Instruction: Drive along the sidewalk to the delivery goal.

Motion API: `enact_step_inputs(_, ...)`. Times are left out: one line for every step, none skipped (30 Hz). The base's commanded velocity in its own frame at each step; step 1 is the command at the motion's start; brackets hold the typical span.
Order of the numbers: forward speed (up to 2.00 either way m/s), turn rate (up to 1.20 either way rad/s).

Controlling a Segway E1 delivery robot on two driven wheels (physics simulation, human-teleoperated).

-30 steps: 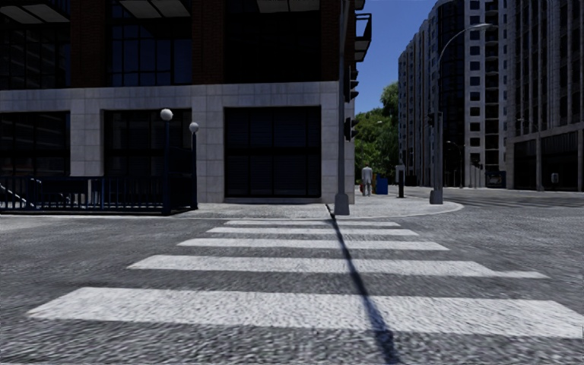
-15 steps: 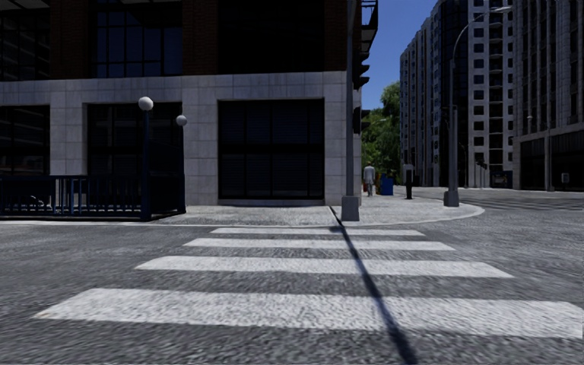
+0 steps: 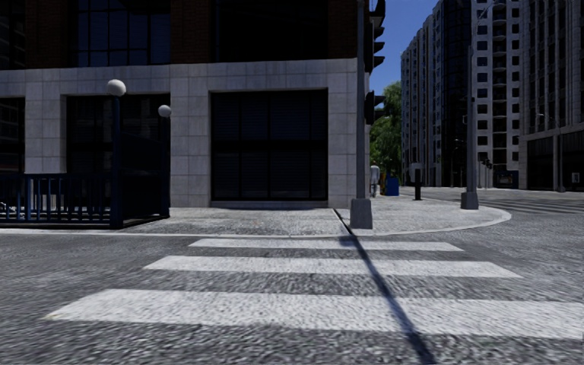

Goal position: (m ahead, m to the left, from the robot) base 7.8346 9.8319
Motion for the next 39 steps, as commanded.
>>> enact_step_inputs(2.0, 0.0)
enact_step_inputs(2.0, 0.0)
enact_step_inputs(2.0, 0.0)
enact_step_inputs(2.0, 0.0)
enact_step_inputs(2.0, 0.0)
enact_step_inputs(2.0, 0.0)
enact_step_inputs(2.0, 0.0)
enact_step_inputs(2.0, 0.0)
enact_step_inputs(2.0, 0.0)
enact_step_inputs(2.0, 0.0)
enact_step_inputs(2.0, 0.0)
enact_step_inputs(2.0, 0.0)
enact_step_inputs(2.0, 0.0)
enact_step_inputs(2.0, 0.0)
enact_step_inputs(2.0, 0.0)
enact_step_inputs(2.0, 0.0)
enact_step_inputs(2.0, 0.0)
enact_step_inputs(2.0, 0.0)
enact_step_inputs(2.0, 0.0)
enact_step_inputs(2.0, 0.0)
enact_step_inputs(2.0, 0.0)
enact_step_inputs(2.0, 0.0)
enact_step_inputs(2.0, 0.0)
enact_step_inputs(1.99, 0.0)
enact_step_inputs(1.97, 0.0)
enact_step_inputs(1.97, 0.0)
enact_step_inputs(1.94, 0.0)
enact_step_inputs(1.92, 0.0)
enact_step_inputs(1.9, 0.0)
enact_step_inputs(1.88, 0.0)
enact_step_inputs(1.88, 0.0)
enact_step_inputs(1.88, 0.0)
enact_step_inputs(1.88, 0.0)
enact_step_inputs(1.88, 0.0)
enact_step_inputs(1.88, 0.0)
enact_step_inputs(1.88, 0.0)
enact_step_inputs(1.88, 0.0)
enact_step_inputs(1.88, 0.0)
enact_step_inputs(1.88, 0.0)
